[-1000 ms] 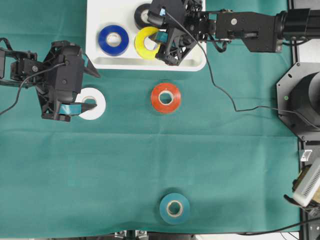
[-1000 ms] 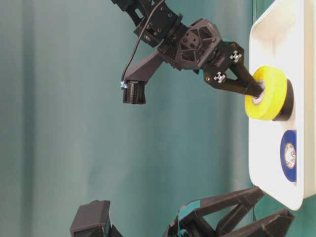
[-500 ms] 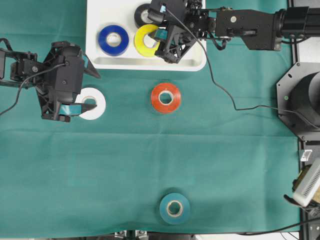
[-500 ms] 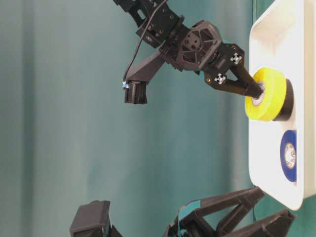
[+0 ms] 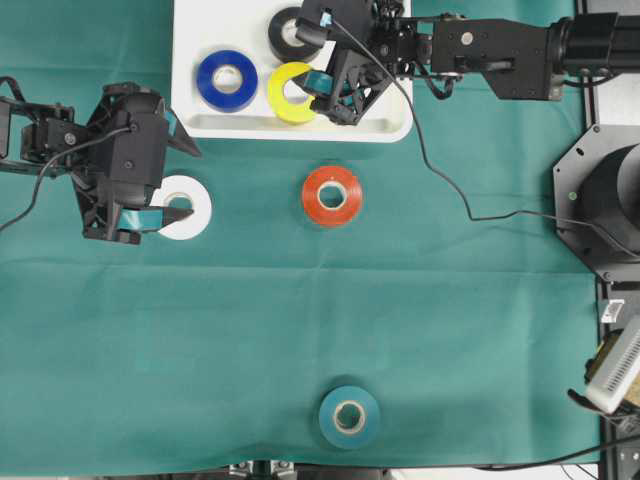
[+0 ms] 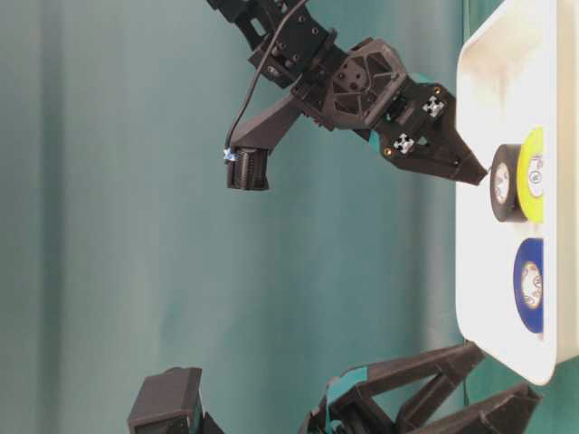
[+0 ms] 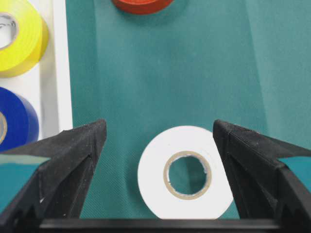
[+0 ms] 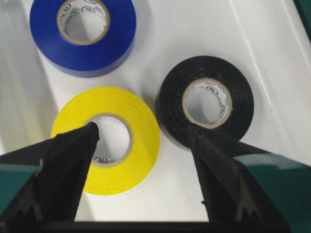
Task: Put the tape alternately from left to right into the white case.
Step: 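Carry the yellow tape with the right gripper into the tray and lower it, then open the right gripper and withdraw it toward the red tape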
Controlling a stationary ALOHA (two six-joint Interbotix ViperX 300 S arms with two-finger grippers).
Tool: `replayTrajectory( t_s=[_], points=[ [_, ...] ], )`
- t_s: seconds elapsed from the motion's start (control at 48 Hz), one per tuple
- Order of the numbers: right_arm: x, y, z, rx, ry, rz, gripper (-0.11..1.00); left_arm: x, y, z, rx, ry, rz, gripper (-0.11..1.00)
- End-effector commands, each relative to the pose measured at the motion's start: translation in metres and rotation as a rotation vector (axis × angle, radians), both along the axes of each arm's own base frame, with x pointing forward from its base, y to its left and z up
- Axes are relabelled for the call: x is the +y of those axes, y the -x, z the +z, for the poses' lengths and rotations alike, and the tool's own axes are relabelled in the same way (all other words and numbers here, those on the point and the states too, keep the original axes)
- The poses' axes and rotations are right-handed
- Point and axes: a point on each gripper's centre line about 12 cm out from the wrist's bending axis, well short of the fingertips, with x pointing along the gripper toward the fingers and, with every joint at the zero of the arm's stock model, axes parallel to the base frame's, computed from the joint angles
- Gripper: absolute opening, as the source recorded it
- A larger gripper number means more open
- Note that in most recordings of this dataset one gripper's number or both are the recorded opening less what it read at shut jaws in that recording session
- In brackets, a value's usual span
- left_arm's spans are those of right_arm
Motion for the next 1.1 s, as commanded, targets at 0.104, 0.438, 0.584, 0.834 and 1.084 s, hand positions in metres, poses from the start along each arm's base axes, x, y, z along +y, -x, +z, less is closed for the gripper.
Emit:
replayTrajectory(
  t_s=[0.104,0.438,0.584,0.834,1.084],
  points=[
    [-0.002,-0.005,0.013,-0.041,0.014,0.004,0.76,-0.001,-0.002,0.008,-0.026,0.0,-0.003,0.68],
    [-0.001,-0.005,0.013,-0.041,0.011,0.004,0.76,-0.001,-0.002,0.008,-0.026,0.0,-0.003,0.68],
    [0.008,-0.006,0.012,-0.038,0.011,0.027,0.76,-0.001,-0.002,0.008,-0.026,0.0,-0.003,0.68],
    [0.036,-0.004,0.017,-0.048,0.012,0.097,0.76,-0.001,-0.002,0.007,-0.025,0.0,-0.003,0.68],
    [0.077,0.003,0.026,-0.137,0.005,0.22,0.76,-0.001,-0.002,0.008,-0.026,0.0,-0.003,0.68]
  ],
)
